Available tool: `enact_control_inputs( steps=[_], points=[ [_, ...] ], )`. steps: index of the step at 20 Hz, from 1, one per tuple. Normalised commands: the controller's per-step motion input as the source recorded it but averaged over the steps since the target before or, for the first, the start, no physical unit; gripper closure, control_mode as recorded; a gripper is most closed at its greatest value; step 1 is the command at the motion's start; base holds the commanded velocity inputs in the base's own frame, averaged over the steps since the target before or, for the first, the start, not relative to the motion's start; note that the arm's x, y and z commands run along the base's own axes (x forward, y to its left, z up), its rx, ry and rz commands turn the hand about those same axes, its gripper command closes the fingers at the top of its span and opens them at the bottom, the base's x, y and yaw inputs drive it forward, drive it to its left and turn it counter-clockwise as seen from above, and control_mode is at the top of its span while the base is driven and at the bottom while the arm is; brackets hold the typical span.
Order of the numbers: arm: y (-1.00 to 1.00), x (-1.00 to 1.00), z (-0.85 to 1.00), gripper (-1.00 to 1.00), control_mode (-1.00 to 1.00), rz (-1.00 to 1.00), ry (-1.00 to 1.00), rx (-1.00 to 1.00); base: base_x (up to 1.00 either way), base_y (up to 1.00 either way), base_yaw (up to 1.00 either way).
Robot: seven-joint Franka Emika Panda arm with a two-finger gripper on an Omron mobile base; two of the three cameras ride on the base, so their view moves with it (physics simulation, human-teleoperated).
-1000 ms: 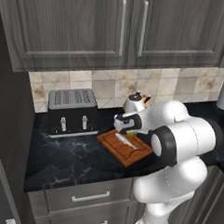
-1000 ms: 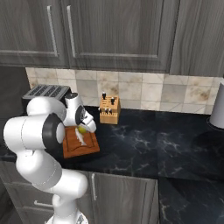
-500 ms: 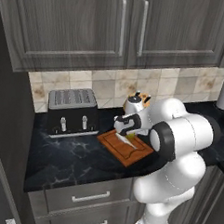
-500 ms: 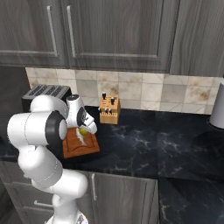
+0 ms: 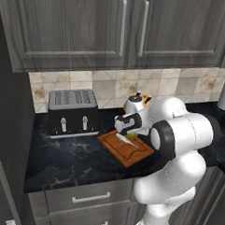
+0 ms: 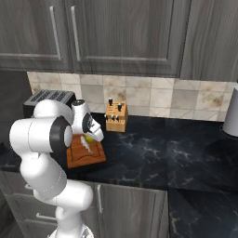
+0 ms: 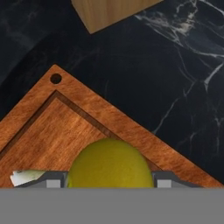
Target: Retrieve a lemon from the fridge and place it on the cutting board with the fish.
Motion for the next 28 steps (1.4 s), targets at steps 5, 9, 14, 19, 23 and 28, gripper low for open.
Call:
enact_control_inputs(
  steps=[5, 9, 14, 19, 23, 28],
  points=[
    [0.0, 0.0, -0.05, -1.0, -1.0, 0.0, 0.0, 0.0, 0.0, 0.0, 0.0],
    [0.0, 0.0, -0.04, -1.0, -1.0, 0.0, 0.0, 0.0, 0.0, 0.0, 0.0],
    [0.0, 0.0, -0.01, -1.0, -1.0, 0.0, 0.0, 0.0, 0.0, 0.0, 0.0],
    [0.0, 0.0, 0.0, -1.0, -1.0, 0.0, 0.0, 0.0, 0.0, 0.0, 0.0],
    [0.0, 0.0, 0.0, -1.0, -1.0, 0.0, 0.0, 0.0, 0.0, 0.0, 0.0],
    [0.0, -0.07, 0.0, -1.0, -1.0, -0.06, 0.03, 0.0, 0.0, 0.0, 0.0]
  ],
)
